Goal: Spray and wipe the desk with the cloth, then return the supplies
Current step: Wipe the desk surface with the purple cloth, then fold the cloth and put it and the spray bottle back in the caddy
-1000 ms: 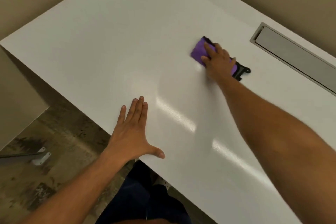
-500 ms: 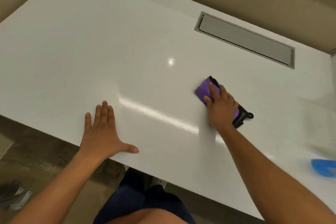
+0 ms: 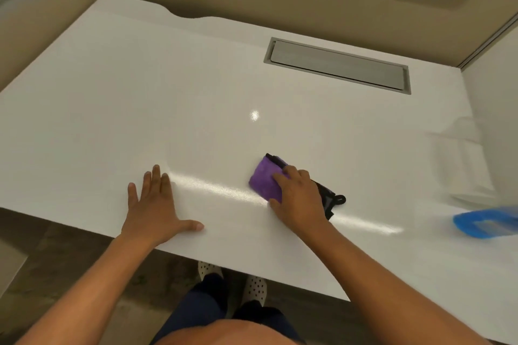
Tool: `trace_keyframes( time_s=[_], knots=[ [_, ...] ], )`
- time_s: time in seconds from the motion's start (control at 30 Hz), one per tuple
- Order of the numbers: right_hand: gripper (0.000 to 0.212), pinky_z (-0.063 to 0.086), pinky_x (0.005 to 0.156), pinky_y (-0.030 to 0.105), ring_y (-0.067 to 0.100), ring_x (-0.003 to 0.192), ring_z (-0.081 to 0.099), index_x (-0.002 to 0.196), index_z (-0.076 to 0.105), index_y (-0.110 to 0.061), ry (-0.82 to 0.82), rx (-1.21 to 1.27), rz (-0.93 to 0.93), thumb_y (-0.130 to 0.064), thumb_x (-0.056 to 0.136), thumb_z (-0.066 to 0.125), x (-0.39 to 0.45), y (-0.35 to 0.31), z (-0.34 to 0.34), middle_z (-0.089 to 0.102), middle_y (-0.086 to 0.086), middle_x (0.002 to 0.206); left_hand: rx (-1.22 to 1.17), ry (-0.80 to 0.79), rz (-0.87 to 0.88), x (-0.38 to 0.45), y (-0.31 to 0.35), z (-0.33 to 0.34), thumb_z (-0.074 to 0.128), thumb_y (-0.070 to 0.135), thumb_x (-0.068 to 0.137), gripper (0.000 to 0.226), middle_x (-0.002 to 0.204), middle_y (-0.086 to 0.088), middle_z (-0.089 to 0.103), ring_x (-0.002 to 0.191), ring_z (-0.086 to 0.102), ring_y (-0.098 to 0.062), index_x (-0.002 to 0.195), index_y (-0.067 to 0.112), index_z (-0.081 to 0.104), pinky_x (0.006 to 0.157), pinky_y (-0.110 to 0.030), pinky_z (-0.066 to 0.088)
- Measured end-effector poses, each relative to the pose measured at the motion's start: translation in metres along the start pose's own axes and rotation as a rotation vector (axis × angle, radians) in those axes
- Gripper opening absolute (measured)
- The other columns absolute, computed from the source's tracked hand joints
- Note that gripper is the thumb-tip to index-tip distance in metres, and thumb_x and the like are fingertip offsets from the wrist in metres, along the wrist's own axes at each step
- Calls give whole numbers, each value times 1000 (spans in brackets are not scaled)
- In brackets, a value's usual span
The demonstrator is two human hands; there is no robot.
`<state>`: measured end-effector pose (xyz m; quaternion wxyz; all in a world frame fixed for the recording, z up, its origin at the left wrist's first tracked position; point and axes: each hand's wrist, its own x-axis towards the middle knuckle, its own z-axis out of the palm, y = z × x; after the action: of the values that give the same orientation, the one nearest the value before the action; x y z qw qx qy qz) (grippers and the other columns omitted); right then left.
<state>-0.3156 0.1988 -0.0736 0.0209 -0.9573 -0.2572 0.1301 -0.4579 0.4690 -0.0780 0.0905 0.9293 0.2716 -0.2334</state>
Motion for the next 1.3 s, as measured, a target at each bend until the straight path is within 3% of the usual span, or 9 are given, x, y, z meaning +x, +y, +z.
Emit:
trace_keyframes(
  time_s=[0.2, 0.37, 0.47, 0.6, 0.8, 0.87, 1.0, 1.17, 1.3],
  knots=[
    [34, 51, 75, 39, 31, 102, 56, 120, 59, -9, -21, -115, -2, -2, 87, 59, 8, -19, 6, 58, 9, 118, -146, 129, 219, 2, 29, -16, 59, 74, 96, 118, 182, -6, -22, 170, -14, -23, 173, 12, -5, 135, -48, -7],
    [28, 42, 65, 36, 28, 90, 66, 114, 57, -11, -44, -119, -12, 0, 89, 61, 18, -31, 2, 64, 7, 104, -375, 116, 402, 7, 50, -27, 63, 55, 103, 97, 183, 11, -13, 167, -11, -7, 175, 24, 5, 133, -32, -1],
    [14, 44, 61, 37, 28, 76, 64, 92, 62, -15, -53, 315, 92, -18, 80, 58, 30, -41, -16, 69, 3, 84, -603, 88, 450, 16, 54, -38, 69, 49, 102, 88, 182, 20, 8, 166, 18, -4, 173, 32, 21, 129, -29, 28],
    [20, 61, 67, 32, 16, 79, 74, 94, 77, -26, -106, 1027, 315, -26, 77, 65, 33, -51, -39, 77, -5, 84, -954, 46, 357, 35, 57, -59, 71, 53, 99, 71, 161, 14, 50, 143, 52, -9, 163, 34, 45, 112, -26, 46],
    [29, 57, 69, 30, 15, 77, 68, 86, 78, -18, -150, 1818, 308, -9, 93, 52, 35, -35, -72, 71, 1, 86, -1281, -507, 307, 65, 75, -88, 51, 54, 109, 52, 140, -7, 75, 127, 73, -30, 144, 21, 69, 116, -50, 54],
    [22, 57, 70, 30, 16, 78, 67, 84, 76, -18, -120, 1871, 282, -13, 90, 56, 32, -27, -86, 69, 2, 86, -1278, -637, 410, 68, 84, -92, 55, 47, 109, 46, 133, -12, 78, 124, 74, -35, 136, 15, 75, 112, -51, 57],
    [21, 58, 69, 29, 14, 74, 71, 77, 78, -21, -18, 1933, 280, -22, 88, 60, 18, -1, -104, 74, -1, 84, -1238, -605, 549, 73, 114, -101, 64, 36, 107, 34, 128, -13, 80, 122, 74, -43, 129, 16, 79, 108, -54, 59],
    [25, 63, 92, 42, 20, 109, 74, 119, 74, -39, 29, 1533, 336, -35, 96, 64, -4, 41, -123, 75, -3, 123, -1222, -539, 657, 66, 158, -116, 74, 41, 99, 39, 121, -3, 84, 112, 80, -31, 137, 32, 72, 87, -40, 64],
    [40, 65, 77, 32, 14, 112, 75, 118, 71, -53, 89, 1456, 301, -28, 89, 82, -16, 67, -139, 76, -10, 123, -1220, -490, 671, 58, 190, -120, 72, 35, 103, 41, 120, 0, 84, 110, 81, -27, 144, 32, 65, 85, -41, 64]
  ],
)
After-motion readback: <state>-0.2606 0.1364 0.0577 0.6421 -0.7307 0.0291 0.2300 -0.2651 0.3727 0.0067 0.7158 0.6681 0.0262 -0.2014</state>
